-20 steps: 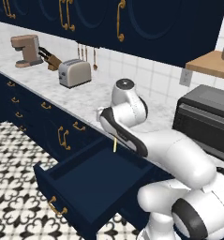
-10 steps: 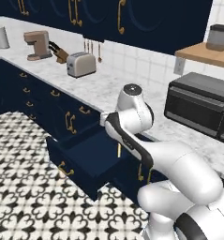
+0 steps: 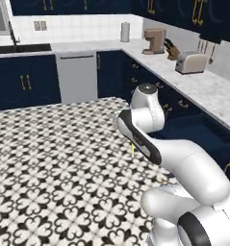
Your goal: Take a straw from the drawer in front and place it inside the glass cup on the dining counter.
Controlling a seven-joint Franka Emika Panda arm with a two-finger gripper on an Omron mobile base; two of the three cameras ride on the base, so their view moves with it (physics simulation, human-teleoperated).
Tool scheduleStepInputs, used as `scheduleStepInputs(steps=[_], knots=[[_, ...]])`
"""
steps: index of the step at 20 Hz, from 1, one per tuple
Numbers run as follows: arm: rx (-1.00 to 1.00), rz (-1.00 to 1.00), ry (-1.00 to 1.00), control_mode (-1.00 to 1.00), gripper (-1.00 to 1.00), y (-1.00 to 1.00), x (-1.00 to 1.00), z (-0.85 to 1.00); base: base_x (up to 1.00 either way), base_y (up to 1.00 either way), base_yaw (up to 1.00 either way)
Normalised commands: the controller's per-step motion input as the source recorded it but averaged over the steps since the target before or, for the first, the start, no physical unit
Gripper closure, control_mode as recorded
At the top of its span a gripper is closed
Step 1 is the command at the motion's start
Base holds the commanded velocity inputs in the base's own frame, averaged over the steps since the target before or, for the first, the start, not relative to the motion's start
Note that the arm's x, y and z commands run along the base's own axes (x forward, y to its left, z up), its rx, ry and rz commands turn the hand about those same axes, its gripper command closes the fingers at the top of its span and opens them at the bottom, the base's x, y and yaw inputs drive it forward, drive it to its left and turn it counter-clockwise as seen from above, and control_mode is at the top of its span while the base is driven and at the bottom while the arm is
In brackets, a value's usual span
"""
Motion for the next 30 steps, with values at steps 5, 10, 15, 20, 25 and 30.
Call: scheduleStepInputs(steps=[5, 10, 15, 20, 25, 30], knots=[[0.0, 0.0, 0.0, 1.0, 1.0, 0.0, 0.0, 0.0, 0.0, 0.84, 0.73], [0.0, 0.0, 0.0, 1.0, 1.0, 0.0, 0.0, 0.0, 0.0, 0.82, 0.66], [0.0, 0.0, 0.0, 1.0, 1.0, 0.0, 0.0, 0.0, 0.13, 0.98, 0.43], [0.0, 0.0, 0.0, 1.0, 1.0, 0.0, 0.0, 0.0, 0.62, 1.0, 0.31], [0.0, 0.0, 0.0, 1.0, 1.0, 0.0, 0.0, 0.0, 0.85, 1.0, 0.11], [0.0, 0.0, 0.0, 1.0, 1.0, 0.0, 0.0, 0.0, 0.77, 1.0, 0.0]])
